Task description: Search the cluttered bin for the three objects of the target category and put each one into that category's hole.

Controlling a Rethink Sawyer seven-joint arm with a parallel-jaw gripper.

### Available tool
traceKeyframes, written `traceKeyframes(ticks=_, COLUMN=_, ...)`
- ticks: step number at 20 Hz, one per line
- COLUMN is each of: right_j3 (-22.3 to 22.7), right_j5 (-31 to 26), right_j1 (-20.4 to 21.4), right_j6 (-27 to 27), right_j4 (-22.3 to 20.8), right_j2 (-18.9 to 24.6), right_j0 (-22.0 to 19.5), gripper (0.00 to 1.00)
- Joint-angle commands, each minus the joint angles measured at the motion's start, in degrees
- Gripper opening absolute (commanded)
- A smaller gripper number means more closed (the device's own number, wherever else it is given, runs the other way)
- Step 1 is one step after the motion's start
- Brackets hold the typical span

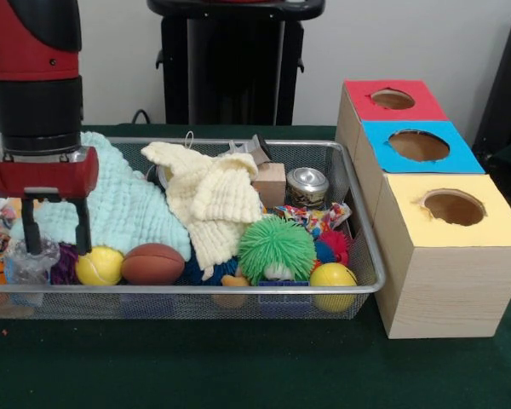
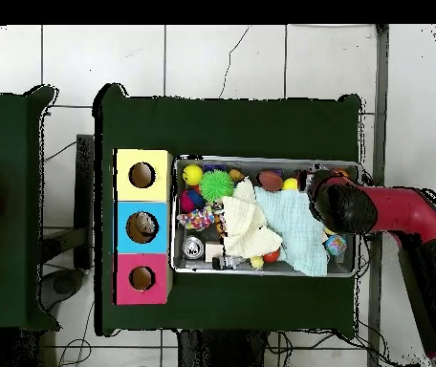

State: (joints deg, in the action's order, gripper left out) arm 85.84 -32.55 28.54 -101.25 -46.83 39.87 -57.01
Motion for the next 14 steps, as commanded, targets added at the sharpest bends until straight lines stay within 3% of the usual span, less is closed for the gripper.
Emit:
traceKeyframes(ticks=1, right_j3=-1.2, right_j5=-13.0, right_j1=5.4, right_j6=20.7, right_j4=3.4, right_j2=2.9, right_j0=-1.2, gripper=1.0)
traceKeyframes(ticks=11, right_j3=3.5, right_j5=-11.3, right_j1=9.9, right_j6=10.7, right_j4=2.1, right_j2=0.5, right_j0=3.2, gripper=1.0)
traceKeyframes(ticks=14, right_j3=3.8, right_j5=-8.4, right_j1=8.6, right_j6=8.5, right_j4=0.0, right_j2=-0.7, right_j0=4.8, gripper=1.0)
